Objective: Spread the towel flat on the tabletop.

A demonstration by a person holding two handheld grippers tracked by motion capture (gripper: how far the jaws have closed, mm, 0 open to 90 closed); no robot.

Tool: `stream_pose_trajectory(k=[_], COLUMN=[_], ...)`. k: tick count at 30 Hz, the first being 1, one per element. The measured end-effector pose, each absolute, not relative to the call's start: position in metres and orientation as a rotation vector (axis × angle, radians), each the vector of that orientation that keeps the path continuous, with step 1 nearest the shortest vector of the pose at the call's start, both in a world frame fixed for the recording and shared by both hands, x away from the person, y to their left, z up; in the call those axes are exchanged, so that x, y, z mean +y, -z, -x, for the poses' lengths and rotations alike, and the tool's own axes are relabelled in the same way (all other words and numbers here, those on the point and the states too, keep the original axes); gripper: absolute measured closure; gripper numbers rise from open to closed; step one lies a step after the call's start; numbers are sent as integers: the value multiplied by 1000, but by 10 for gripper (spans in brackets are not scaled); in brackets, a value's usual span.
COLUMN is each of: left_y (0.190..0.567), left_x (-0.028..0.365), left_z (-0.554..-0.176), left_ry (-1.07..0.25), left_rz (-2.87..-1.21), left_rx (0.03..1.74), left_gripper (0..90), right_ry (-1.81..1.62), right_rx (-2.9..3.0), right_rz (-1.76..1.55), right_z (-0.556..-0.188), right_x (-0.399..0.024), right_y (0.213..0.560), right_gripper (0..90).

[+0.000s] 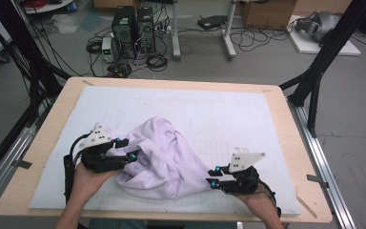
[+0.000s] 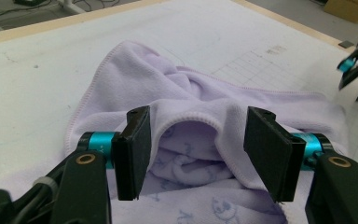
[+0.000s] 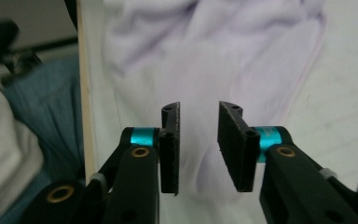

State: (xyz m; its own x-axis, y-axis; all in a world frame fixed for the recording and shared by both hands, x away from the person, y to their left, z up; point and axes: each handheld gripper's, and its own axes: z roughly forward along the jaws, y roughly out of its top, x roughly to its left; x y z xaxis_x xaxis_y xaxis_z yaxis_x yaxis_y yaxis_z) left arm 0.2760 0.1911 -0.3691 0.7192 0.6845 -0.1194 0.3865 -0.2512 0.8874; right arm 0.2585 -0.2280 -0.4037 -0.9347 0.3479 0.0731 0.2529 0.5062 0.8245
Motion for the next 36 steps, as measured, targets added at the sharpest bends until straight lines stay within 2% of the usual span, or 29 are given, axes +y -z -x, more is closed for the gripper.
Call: stream_pose_trajectory(k=[2,4,9,16,19,21,23,24,25,26,28,32,36], left_y=[370,371,374,374,377,384,391,393,395,397,396,392,390], left_x=[192,191,188,173,161,155,151,150,148,147,147,151,160], left_z=[-276,-277,-284,-305,-314,-324,-331,-332,-332,-333,-332,-327,-317], left_ry=[-356,-357,-336,-273,-254,-207,-180,-181,-189,-189,-203,-220,-252], left_rz=[-1878,-1886,-1900,-1932,-1969,-2021,-2066,-2081,-2100,-2108,-2122,-2109,-2091], left_rx=[835,835,845,845,829,827,832,827,824,820,810,806,790], left_gripper=[417,417,418,438,478,553,595,675,738,776,823,837,840], right_ry=[-1438,-1444,-1354,-1275,-1208,-1178,-1140,-1121,-1135,-1155,-1138,-1119,-1095], right_rx=[2591,2592,2617,2624,2654,2675,2695,2714,2711,2746,2745,2737,2710], right_rz=[-525,-530,-557,-639,-648,-673,-668,-656,-636,-603,-581,-561,-583], right_z=[-273,-279,-311,-336,-341,-345,-346,-346,-346,-347,-345,-338,-319], right_x=[-218,-213,-183,-165,-164,-163,-161,-159,-159,-159,-158,-165,-190], right_y=[391,389,400,421,429,434,439,441,442,442,441,436,427], right_gripper=[629,627,570,589,579,580,651,697,816,864,880,885,885])
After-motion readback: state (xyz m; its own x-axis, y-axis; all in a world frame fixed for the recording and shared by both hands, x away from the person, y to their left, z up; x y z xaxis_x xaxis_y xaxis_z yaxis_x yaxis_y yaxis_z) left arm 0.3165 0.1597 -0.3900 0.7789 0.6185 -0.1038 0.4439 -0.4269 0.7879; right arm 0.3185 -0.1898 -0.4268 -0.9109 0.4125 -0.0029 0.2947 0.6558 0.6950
